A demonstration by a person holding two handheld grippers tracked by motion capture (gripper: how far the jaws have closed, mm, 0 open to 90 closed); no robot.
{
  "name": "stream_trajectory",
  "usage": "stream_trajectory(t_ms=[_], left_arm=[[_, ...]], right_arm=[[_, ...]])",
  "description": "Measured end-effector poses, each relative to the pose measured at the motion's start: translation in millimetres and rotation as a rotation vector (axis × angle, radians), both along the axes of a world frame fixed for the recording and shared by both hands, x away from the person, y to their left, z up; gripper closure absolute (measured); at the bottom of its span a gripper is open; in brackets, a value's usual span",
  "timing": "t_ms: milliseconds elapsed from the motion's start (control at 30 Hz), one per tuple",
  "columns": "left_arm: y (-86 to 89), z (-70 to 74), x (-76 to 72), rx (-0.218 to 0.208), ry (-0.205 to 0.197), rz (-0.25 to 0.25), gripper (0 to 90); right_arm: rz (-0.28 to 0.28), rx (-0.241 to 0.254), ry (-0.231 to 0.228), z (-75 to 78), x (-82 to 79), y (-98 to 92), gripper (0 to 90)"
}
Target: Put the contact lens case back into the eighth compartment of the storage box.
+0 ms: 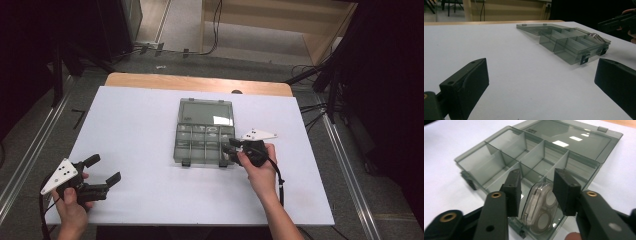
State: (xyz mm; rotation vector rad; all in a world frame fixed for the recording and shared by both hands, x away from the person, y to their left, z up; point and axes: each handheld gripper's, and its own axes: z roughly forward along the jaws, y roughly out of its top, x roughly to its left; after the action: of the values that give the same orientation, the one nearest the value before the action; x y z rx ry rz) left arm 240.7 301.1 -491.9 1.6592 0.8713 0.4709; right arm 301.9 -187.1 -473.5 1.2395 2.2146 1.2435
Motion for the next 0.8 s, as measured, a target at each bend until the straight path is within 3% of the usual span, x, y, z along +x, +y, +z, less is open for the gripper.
stream_trajectory(t_ms=[167, 267, 367, 800], left_arm=[[0.2, 0.0, 0.1, -0.001, 0.0, 0.0, 0.0], [0.1, -0.1, 0.1, -0.001, 0.0, 0.001, 0.0], [-0.1, -0.1, 0.1, -0.001, 0.0, 0.001, 0.0], [-4.2, 3.1, 0.0, 0.025, -0.012, 0.002, 0.0]], right_arm=[[-0.044, -0.069, -0.01, -9.6, 2.6, 6.0, 66.1], [-0.03, -0.039, 0.009, -11.4, 3.5, 5.5, 74.3], [-0.034, -0.042, 0.012, -11.7, 3.8, 5.9, 79.4], [-0.034, 0.035, 0.075, -16.1, 7.9, 0.3, 79.6]])
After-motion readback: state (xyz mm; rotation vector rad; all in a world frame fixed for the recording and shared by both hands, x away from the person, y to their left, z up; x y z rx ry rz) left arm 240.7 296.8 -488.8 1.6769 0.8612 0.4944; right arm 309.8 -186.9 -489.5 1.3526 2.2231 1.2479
